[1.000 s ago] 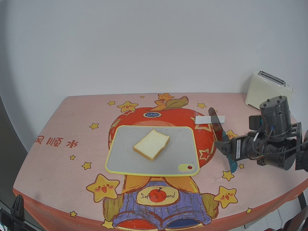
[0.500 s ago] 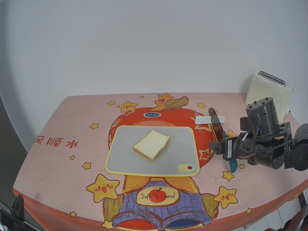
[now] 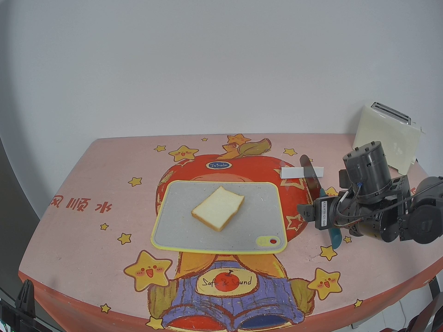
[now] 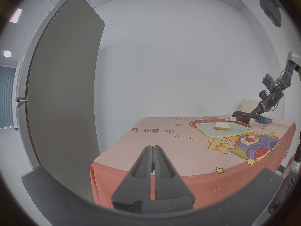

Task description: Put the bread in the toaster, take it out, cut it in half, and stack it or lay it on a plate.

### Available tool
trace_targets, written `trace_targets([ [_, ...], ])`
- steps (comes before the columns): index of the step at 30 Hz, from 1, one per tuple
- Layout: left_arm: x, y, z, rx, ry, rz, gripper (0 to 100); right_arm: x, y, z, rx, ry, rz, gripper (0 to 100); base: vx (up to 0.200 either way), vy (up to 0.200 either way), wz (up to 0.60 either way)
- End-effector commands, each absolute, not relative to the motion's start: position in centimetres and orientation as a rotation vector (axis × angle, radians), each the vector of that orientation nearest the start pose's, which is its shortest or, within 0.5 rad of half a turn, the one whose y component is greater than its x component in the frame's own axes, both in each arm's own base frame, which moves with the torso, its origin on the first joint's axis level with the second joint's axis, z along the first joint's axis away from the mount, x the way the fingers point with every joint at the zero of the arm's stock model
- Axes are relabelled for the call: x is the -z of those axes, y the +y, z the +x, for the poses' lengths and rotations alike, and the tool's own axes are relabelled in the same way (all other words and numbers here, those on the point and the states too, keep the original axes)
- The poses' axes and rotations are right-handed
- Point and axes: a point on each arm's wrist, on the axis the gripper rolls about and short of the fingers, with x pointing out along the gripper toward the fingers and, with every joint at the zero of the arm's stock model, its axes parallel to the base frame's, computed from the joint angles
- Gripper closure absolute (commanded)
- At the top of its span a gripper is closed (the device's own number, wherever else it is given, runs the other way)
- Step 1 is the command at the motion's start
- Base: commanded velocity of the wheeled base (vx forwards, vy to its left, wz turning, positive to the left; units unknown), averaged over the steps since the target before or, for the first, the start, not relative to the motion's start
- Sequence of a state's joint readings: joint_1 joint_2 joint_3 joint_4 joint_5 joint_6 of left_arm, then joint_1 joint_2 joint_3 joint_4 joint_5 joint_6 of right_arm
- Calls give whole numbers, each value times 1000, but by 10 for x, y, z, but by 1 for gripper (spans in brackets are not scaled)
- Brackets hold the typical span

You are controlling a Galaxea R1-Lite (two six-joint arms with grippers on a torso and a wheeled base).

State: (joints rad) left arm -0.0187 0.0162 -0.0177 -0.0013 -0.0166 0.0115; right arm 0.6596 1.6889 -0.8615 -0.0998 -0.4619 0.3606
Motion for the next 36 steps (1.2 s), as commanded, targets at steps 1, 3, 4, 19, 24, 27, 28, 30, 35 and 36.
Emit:
trace_targets([
  [1, -76, 0, -22, 35, 14, 11, 100, -149, 167, 233, -68, 649, -46, 0, 0, 0, 0],
  [3, -76, 0, -22, 35, 12, 12, 100, -148, 166, 234, -65, 653, -47, 0, 0, 0, 0],
  [4, -76, 0, -22, 35, 14, 11, 100, -148, 166, 234, -65, 653, -47, 0, 0, 0, 0],
  [19, -76, 0, -22, 35, 12, 11, 100, -148, 166, 233, -54, 649, -56, 0, 0, 0, 0],
  [24, -76, 0, -22, 35, 14, 12, 100, -149, 167, 231, -59, 647, -55, 0, 0, 0, 0],
  [27, -76, 0, -22, 35, 14, 12, 100, -149, 166, 232, -54, 646, -55, 0, 0, 0, 0],
  [28, -76, 0, -22, 35, 11, 12, 100, -149, 166, 232, -54, 646, -55, 0, 0, 0, 0],
  [30, -76, 0, -22, 35, 14, 11, 100, -149, 165, 232, -46, 645, -55, 0, 0, 0, 0],
  [35, -76, 0, -22, 35, 14, 12, 100, -148, 165, 232, -46, 646, -56, 100, 0, 0, 0],
  [36, -76, 0, -22, 35, 14, 12, 100, -149, 165, 232, -48, 645, -55, 100, 0, 0, 0],
])
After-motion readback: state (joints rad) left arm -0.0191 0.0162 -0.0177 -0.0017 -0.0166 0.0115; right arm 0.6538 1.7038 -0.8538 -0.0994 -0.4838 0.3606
